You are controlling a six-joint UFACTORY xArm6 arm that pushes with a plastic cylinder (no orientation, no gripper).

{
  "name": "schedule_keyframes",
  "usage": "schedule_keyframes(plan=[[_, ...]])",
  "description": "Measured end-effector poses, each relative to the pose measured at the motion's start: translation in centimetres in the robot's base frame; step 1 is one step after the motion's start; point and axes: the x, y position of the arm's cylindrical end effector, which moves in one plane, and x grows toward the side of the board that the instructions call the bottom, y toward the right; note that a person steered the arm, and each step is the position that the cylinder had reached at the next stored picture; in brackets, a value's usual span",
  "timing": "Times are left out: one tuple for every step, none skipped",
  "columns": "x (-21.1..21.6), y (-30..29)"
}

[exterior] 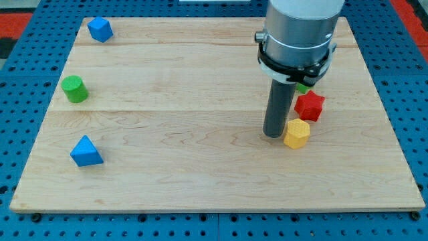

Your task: Drag the blue triangle towards the bottom side of the yellow hexagon

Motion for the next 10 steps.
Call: schedule_keyframes(plan=[[0.0, 1.8], [0.0, 2.6], [0.0, -2.1], [0.0, -6.4], [0.0, -9.5], [0.0, -12.1], [0.0, -16.3], [0.0, -22.2], [-1.4, -31.3], [0.9, -33.8]])
